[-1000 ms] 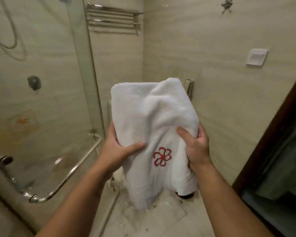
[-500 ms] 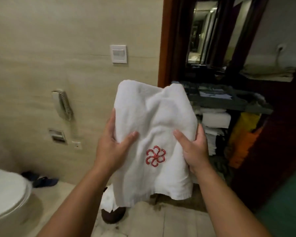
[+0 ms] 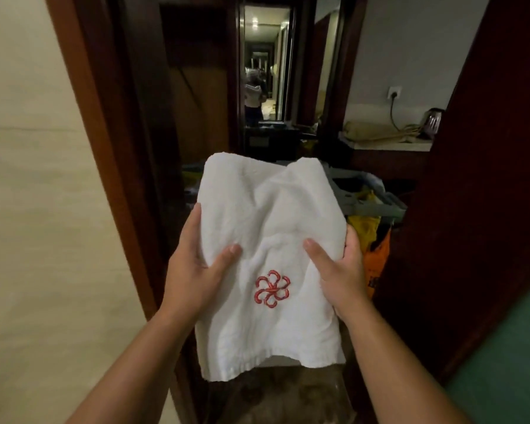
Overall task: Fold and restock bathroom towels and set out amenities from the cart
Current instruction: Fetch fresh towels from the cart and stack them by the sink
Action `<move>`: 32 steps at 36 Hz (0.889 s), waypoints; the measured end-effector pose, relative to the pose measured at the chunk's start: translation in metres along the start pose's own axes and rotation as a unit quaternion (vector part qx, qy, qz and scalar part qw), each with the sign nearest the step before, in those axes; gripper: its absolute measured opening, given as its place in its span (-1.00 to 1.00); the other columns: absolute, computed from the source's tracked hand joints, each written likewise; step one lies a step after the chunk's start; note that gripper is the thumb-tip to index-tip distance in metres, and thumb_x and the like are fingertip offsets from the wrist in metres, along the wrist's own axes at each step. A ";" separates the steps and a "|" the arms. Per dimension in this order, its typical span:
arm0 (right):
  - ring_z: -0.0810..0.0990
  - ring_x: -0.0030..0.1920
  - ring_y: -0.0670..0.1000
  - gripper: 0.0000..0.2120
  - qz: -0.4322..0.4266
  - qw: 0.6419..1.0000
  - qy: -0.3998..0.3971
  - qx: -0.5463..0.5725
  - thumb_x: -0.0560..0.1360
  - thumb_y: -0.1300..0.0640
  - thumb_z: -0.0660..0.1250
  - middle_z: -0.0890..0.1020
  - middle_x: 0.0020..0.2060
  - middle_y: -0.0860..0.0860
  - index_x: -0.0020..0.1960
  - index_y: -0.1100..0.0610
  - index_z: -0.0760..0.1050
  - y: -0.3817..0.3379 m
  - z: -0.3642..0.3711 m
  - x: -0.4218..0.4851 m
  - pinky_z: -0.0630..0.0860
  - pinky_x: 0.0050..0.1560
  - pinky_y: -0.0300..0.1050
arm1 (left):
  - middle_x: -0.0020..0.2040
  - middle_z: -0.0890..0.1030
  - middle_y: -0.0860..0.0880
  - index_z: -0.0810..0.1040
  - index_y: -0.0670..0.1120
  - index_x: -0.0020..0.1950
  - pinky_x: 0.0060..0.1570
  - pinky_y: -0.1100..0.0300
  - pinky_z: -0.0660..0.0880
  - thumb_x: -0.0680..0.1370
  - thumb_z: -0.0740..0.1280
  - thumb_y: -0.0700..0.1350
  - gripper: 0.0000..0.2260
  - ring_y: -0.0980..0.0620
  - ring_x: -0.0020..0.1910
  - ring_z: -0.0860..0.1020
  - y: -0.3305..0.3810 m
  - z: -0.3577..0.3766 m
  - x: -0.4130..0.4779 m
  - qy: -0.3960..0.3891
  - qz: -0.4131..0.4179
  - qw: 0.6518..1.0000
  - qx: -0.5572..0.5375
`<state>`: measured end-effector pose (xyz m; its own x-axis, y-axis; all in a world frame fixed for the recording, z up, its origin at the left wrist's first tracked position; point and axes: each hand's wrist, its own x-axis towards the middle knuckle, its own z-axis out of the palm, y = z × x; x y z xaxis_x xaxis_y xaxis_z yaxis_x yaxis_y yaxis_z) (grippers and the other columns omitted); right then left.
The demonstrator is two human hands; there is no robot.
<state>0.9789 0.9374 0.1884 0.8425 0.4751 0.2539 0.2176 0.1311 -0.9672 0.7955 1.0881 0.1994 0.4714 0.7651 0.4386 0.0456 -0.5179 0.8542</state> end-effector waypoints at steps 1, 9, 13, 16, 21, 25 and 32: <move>0.58 0.26 -0.09 -0.27 0.004 1.000 0.000 -0.004 0.32 -0.29 0.55 0.56 0.28 -0.25 0.41 -0.30 0.34 0.006 0.000 0.018 0.59 0.26 0.18 | 0.47 0.31 0.29 0.07 0.30 0.63 0.28 0.03 0.52 0.49 0.47 0.21 -0.18 0.25 0.29 0.45 -0.004 0.011 0.013 0.000 -0.003 1.000 -0.003; 0.57 0.29 -0.03 -0.14 0.010 1.000 0.008 -0.027 0.27 -0.35 0.54 0.52 0.34 -0.16 0.48 -0.22 0.30 0.059 0.022 0.160 0.61 0.23 0.17 | 0.44 0.36 0.24 0.09 0.32 0.62 0.29 -0.07 0.56 0.56 0.44 0.13 -0.25 0.13 0.32 0.49 -0.058 0.082 0.135 0.011 -0.010 1.000 0.004; 0.61 0.23 -0.09 -0.32 -0.003 1.000 0.007 -0.027 0.39 -0.19 0.56 0.59 0.26 -0.21 0.43 -0.22 0.37 0.080 0.045 0.231 0.63 0.20 0.10 | 0.43 0.25 0.31 0.09 0.34 0.62 0.36 0.06 0.40 0.61 0.41 0.04 -0.29 0.14 0.38 0.36 -0.087 0.119 0.205 0.024 -0.018 1.000 -0.001; 0.63 0.19 -0.11 -0.37 0.003 0.999 0.006 -0.032 0.46 -0.08 0.56 0.61 0.23 -0.20 0.44 -0.18 0.37 0.089 0.063 0.282 0.65 0.15 0.02 | 0.42 0.23 0.32 0.11 0.30 0.63 0.25 0.34 0.39 0.63 0.40 -0.06 -0.30 0.23 0.33 0.34 -0.105 0.141 0.253 0.028 -0.027 0.999 -0.013; 0.61 0.13 -0.15 -0.50 0.017 0.999 -0.017 -0.029 0.48 -0.03 0.54 0.58 0.16 -0.24 0.27 -0.30 0.35 0.097 0.095 0.361 0.63 0.05 -0.11 | 0.55 0.27 0.15 0.08 0.37 0.61 0.36 0.01 0.40 0.64 0.37 -0.02 -0.32 0.10 0.41 0.35 -0.126 0.167 0.323 0.044 -0.057 0.997 0.007; 0.64 0.09 -0.13 -0.50 0.033 0.998 -0.035 -0.031 0.49 -0.04 0.53 0.61 0.13 -0.22 0.31 -0.24 0.36 0.120 0.126 0.419 0.65 0.02 -0.07 | 0.57 0.28 0.02 0.08 0.32 0.63 0.37 -0.14 0.42 0.65 0.35 0.02 -0.35 0.02 0.45 0.34 -0.155 0.181 0.378 0.065 -0.060 0.993 0.080; 0.57 0.17 -0.02 -0.42 0.051 0.993 -0.093 -0.046 0.48 -0.08 0.52 0.54 0.22 -0.13 0.39 -0.15 0.31 0.160 0.181 0.523 0.60 0.07 0.00 | 0.59 0.27 0.04 0.05 0.32 0.63 0.36 -0.18 0.42 0.67 0.29 0.07 -0.39 -0.05 0.49 0.35 -0.207 0.197 0.468 0.093 -0.077 0.981 0.150</move>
<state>1.3652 1.3646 0.1676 0.7592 0.6347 0.1440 0.1871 -0.0009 -0.9823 1.1803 1.4777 0.1729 0.2716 0.8854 0.3773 0.3748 -0.4584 0.8059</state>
